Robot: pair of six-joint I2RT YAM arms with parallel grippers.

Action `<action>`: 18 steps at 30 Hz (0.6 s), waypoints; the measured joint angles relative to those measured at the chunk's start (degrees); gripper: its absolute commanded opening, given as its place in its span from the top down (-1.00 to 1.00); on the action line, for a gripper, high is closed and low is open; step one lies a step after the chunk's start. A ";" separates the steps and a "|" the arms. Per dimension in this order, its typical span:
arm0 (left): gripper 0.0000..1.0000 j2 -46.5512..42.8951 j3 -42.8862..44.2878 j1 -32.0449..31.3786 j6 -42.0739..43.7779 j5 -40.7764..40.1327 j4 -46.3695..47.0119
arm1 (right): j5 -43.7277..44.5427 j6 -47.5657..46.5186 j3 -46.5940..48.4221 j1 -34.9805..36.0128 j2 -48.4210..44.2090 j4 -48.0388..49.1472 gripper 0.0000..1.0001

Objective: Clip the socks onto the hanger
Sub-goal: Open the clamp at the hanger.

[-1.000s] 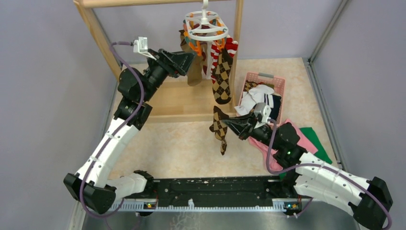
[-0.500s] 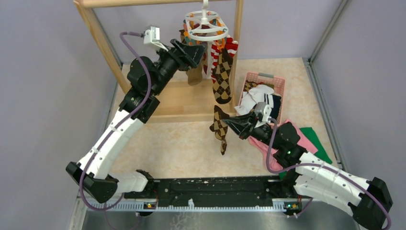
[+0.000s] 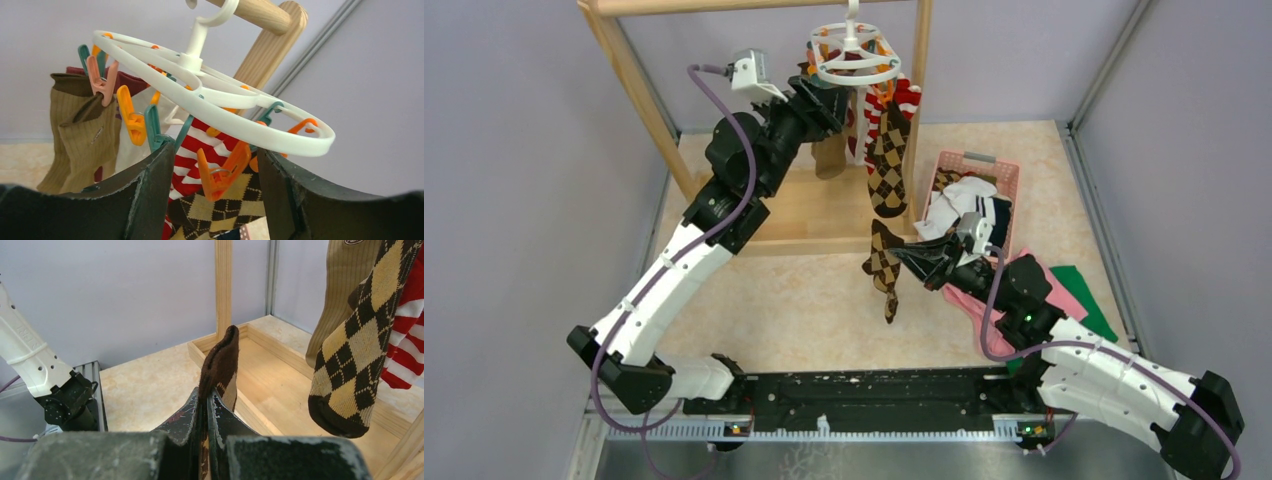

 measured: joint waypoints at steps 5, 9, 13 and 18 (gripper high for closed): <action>-0.31 1.38 1.03 0.00 1.09 -1.29 -0.15 | -0.17 0.00 0.00 0.00 0.00 0.00 1.00; -0.26 2.10 1.75 0.00 1.51 -1.62 -0.61 | -0.26 0.02 0.00 0.00 0.00 0.00 1.00; -0.14 2.27 2.27 -0.04 1.66 -1.73 -0.83 | -0.37 0.00 0.00 -0.17 0.00 0.00 1.00; 0.24 2.27 2.75 -0.15 1.84 -1.70 -0.79 | -0.39 0.00 0.00 -0.24 0.00 0.00 1.00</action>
